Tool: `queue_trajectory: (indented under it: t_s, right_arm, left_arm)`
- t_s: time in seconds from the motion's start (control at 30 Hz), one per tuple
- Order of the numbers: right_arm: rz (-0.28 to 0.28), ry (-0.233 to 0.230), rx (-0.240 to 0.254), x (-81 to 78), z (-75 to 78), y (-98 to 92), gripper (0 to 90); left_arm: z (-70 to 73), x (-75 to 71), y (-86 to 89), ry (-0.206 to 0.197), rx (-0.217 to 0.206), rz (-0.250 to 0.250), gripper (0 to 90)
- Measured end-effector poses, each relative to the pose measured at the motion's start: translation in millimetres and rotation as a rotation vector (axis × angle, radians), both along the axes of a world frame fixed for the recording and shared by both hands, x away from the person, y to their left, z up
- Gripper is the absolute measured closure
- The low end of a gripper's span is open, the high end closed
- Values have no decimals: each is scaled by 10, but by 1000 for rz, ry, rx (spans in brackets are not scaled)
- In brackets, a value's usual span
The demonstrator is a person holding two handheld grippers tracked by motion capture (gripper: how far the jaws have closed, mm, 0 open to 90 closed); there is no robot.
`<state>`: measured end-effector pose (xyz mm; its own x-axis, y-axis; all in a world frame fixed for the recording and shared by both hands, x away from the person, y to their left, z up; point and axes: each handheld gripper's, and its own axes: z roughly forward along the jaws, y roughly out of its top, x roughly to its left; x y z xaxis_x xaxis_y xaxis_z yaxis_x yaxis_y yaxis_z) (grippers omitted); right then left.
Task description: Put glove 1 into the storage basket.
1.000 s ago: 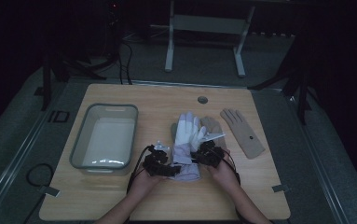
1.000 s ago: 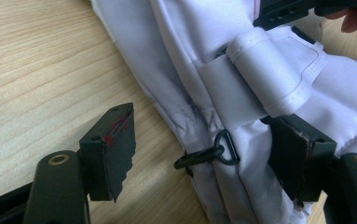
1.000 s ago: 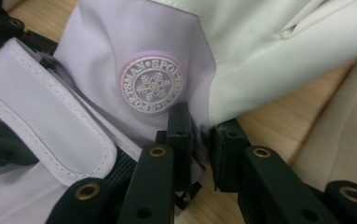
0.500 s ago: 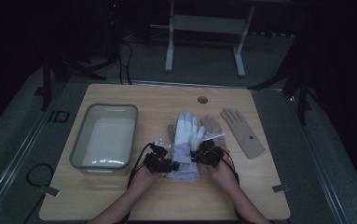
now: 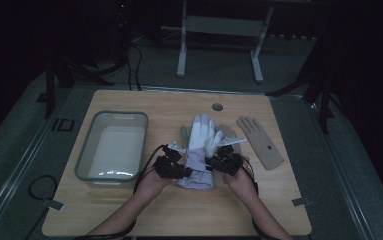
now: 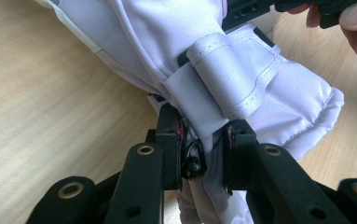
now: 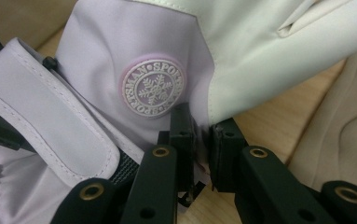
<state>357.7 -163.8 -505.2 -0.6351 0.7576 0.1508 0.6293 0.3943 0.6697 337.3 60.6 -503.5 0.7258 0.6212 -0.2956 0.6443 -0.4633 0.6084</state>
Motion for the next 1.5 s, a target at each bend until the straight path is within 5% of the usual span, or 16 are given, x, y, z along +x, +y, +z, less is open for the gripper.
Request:
queue_trajectory:
  t_s: [0.33, 1.1, 1.5]
  right_arm:
    - [8, -31, 43, 32, 266, 145, 818]
    - [51, -66, 52, 141, 684, 722, 818]
    - [103, -63, 74, 225, 827, 1243, 818]
  left_arm:
    - [269, 35, 201, -33, 16, -12, 736]
    - [696, 54, 833, -66, 23, 31, 737]
    - [852, 28, 1303, -67, 61, 70, 737]
